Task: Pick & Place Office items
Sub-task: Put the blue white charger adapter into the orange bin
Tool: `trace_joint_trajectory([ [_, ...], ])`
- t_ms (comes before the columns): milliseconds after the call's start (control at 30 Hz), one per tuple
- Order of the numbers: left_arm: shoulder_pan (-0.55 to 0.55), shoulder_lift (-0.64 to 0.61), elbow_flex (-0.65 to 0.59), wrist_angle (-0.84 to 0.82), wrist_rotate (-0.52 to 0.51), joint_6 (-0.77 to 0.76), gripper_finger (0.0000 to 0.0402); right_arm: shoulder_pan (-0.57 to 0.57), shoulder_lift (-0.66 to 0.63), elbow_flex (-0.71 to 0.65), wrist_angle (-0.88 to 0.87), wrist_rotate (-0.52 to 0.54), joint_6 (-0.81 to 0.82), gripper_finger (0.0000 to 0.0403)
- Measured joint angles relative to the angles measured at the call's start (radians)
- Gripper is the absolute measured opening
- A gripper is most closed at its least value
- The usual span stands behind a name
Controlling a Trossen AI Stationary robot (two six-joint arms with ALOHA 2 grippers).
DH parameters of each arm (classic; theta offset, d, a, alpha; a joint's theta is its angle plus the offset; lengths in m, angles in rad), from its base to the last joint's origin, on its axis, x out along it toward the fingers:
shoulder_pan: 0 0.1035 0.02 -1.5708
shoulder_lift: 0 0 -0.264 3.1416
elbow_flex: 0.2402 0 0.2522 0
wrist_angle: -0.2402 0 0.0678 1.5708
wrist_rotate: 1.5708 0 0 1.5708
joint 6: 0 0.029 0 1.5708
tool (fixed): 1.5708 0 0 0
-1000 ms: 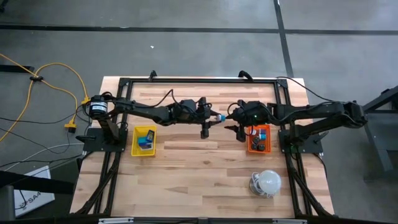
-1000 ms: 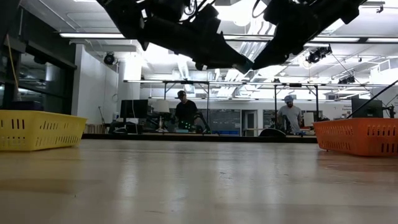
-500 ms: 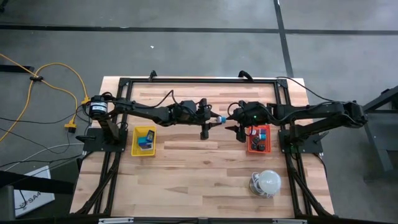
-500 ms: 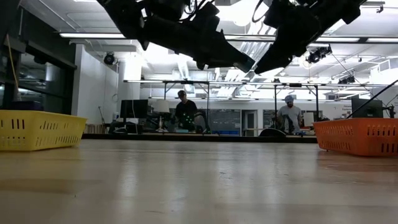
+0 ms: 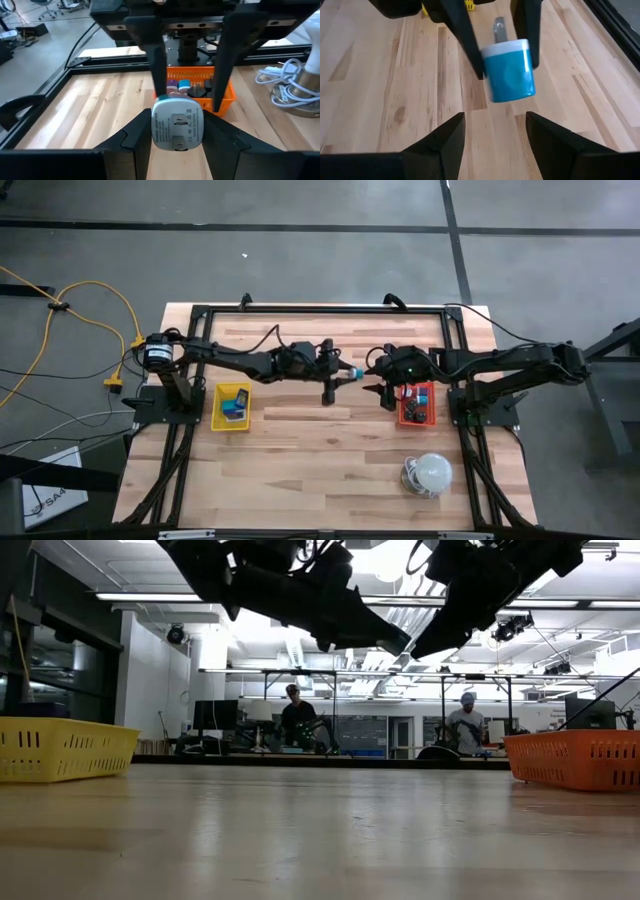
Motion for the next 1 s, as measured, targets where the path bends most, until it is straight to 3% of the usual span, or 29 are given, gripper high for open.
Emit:
trace_joint_trajectory([
  [1000, -0.03, 0.0, 0.0, 0.021, 0.004, -0.003, 0.0138, 0.027, 0.0, 0.0, 0.098, -0.029, -0.01, 0.0195],
])
